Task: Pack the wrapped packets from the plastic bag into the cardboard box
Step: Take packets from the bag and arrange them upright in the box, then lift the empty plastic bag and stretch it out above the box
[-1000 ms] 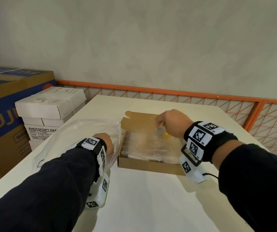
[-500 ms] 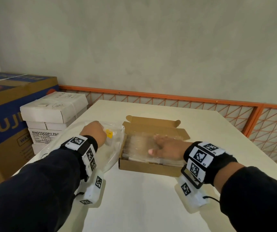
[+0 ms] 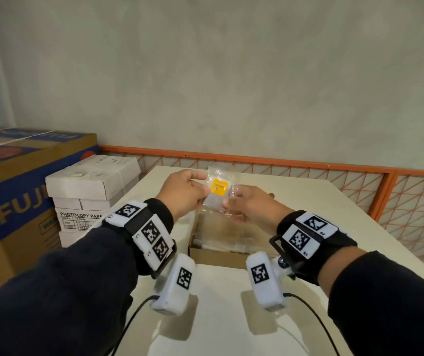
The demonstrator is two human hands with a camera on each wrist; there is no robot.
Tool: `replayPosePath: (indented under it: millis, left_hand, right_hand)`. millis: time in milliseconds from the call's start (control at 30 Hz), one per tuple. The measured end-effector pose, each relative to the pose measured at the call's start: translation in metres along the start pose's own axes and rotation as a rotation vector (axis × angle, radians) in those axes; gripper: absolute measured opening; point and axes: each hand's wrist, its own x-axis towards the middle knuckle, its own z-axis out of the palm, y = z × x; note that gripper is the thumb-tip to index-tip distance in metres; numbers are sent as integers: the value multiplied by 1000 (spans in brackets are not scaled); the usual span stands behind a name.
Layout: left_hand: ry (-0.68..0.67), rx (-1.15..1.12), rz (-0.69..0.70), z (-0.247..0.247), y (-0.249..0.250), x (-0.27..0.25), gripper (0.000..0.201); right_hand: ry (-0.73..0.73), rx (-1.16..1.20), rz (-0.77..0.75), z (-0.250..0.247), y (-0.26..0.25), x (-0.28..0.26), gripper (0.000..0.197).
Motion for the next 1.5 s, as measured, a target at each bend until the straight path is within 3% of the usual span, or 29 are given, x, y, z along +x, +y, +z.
replayPosePath:
  millis: [33, 100, 233, 333, 467, 533, 600, 667, 733, 867, 933, 1067, 1233, 1400, 1500]
  left_hand:
    - [-15, -4, 5, 2, 3, -2, 25]
    - [-24, 2, -6, -1, 5, -4, 26]
    - [24, 191, -61, -24, -1, -8, 20]
    - [67, 419, -114, -43, -12, -13, 17]
    - [191, 905, -240, -67, -29, -24, 31]
    - [126, 1221, -362, -76, -37, -30, 36]
    - [-50, 1368, -442, -84, -48, -32, 38]
    - [-181, 1331, -454, -85, -56, -37, 38]
    - [-183, 1231, -454, -86, -59, -42, 40]
    - [80, 878, -352, -91, -52, -45, 45]
    - [233, 683, -233, -94, -46, -44, 53]
    - [378, 447, -18, -93, -45, -40, 65]
    - [264, 323, 70, -78, -45, -41, 67]
    - [155, 234, 26, -56, -42, -38, 72]
    - [114, 192, 13, -45, -41, -34, 73]
  right_hand:
    - [75, -11, -45, -1, -6, -2, 5]
    - [182, -61, -96, -6, -14, -6, 14]
    - [300, -102, -47, -23, -15, -13, 14]
    - [377, -394, -37, -32, -4, -15, 19]
    - [286, -767, 2, -26, 8, -20, 29]
    - [249, -902, 20, -18, 11, -21, 31]
    - [202, -948, 37, -13, 12, -20, 34]
    - [86, -1058, 91, -7, 9, -20, 37]
    - [-13, -1189, 137, -1, 6, -23, 42]
    - [-6, -1249, 131, 4, 4, -25, 41]
    - [30, -1203, 154, 3, 4, -23, 39]
    - [225, -1048, 134, -7, 5, -21, 41]
    - [274, -1092, 122, -16, 5, -20, 48]
    - [43, -1090, 230, -12, 30, -11, 69]
    - [-51, -1061, 260, -6, 47, -5, 69]
